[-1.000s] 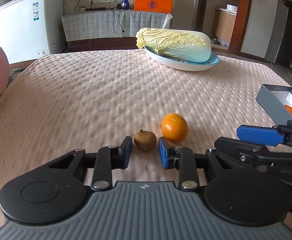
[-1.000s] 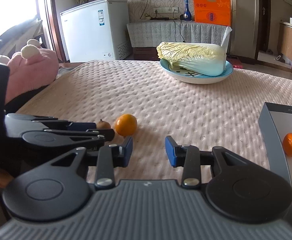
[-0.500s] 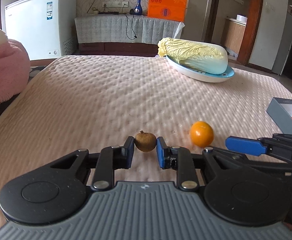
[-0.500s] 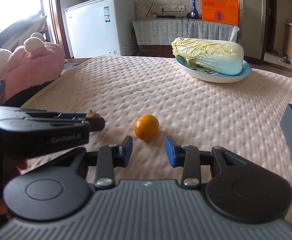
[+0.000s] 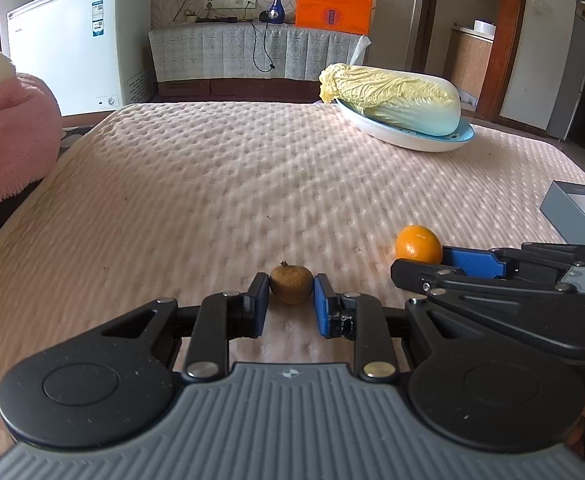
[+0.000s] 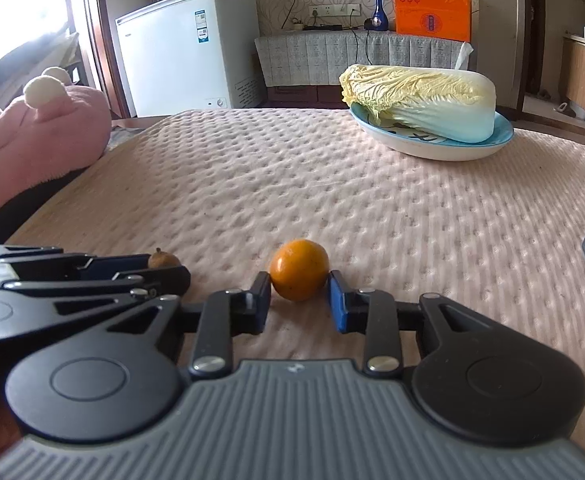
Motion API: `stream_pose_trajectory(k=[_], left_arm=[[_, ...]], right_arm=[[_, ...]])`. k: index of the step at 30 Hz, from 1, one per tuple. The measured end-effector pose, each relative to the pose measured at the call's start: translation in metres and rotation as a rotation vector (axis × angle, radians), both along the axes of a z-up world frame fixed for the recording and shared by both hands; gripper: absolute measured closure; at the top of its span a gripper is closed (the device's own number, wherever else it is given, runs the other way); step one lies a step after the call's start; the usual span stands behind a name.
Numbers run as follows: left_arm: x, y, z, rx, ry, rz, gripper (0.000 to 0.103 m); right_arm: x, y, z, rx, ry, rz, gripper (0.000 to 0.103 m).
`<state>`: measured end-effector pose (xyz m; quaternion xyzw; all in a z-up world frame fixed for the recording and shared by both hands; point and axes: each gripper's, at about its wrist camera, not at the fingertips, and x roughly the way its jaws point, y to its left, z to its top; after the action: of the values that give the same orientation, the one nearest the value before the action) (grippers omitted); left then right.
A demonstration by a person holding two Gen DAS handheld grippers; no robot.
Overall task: Organize fruits
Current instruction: 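Carry the kiwi with the left tool while the right tool carries the orange over the box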
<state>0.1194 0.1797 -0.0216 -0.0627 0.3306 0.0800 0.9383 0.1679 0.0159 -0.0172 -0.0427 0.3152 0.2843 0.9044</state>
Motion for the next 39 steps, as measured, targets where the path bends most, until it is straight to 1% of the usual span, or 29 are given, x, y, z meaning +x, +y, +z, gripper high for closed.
stream_pose_trajectory(k=[7,16,23,27,34,39], left_arm=[[-0.005,-0.007,0.004,0.013,0.007,0.007,0.075],[-0.028,-0.025,0.024,0.037,-0.009,0.032,0.075],[-0.055,-0.042,0.043,0.063,-0.026,0.024,0.075],[-0.074,-0.056,0.056,0.073,-0.051,0.004,0.075],[-0.111,-0.076,0.074,0.063,-0.083,-0.014,0.075],[-0.133,-0.090,0.079,0.048,-0.093,-0.021,0.075]], right_arm=[[-0.011,-0.008,0.004,-0.020,0.007,0.000,0.069],[-0.045,-0.022,0.017,-0.007,0.009,0.004,0.069],[-0.076,-0.036,0.032,0.002,-0.015,0.001,0.069],[-0.095,-0.047,0.038,0.016,-0.013,-0.005,0.069],[-0.124,-0.067,0.048,0.017,-0.034,-0.010,0.069],[-0.138,-0.084,0.056,0.014,-0.056,-0.015,0.069]])
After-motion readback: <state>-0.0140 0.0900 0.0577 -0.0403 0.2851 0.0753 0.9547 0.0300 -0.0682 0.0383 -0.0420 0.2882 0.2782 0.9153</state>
